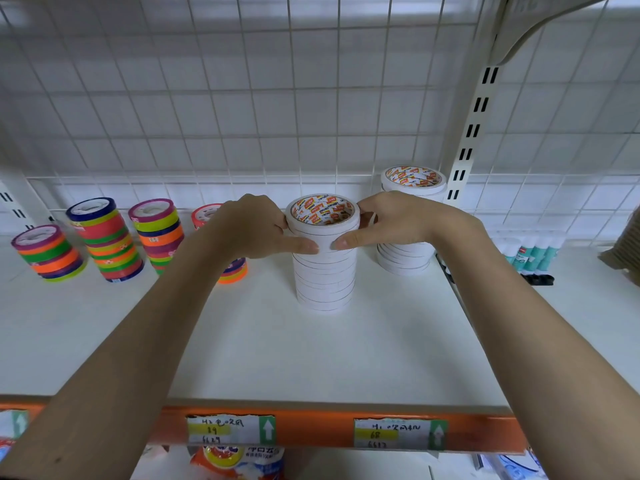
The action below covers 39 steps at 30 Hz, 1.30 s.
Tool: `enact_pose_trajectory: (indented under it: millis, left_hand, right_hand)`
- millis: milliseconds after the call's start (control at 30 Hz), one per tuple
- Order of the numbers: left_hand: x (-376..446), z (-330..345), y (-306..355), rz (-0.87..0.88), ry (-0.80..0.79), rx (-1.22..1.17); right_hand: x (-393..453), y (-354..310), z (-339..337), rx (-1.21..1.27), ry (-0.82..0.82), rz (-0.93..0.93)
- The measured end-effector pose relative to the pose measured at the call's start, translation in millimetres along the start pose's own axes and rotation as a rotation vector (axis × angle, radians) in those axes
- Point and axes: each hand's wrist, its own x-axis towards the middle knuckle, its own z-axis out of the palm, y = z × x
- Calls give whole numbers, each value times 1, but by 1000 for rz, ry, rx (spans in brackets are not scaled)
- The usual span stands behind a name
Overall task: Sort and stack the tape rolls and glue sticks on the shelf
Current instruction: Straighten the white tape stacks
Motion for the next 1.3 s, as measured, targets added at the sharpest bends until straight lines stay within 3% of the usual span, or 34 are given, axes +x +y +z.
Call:
enact_pose_trajectory:
  millis: [367,933,1100,1300]
  left_hand:
    - [4,-2,1,35,-11,118]
    - [7,5,-8,72,-36,-114]
    - [8,6,-7,64,3,-143]
    - [9,10,-5,88,55,-165]
  right_hand:
    - [-1,0,0,26,-28,-16]
    - [11,19,12,1,-36,18]
    - [13,20,16,-15,-96,11]
    - [14,24,19,16,-42,-7]
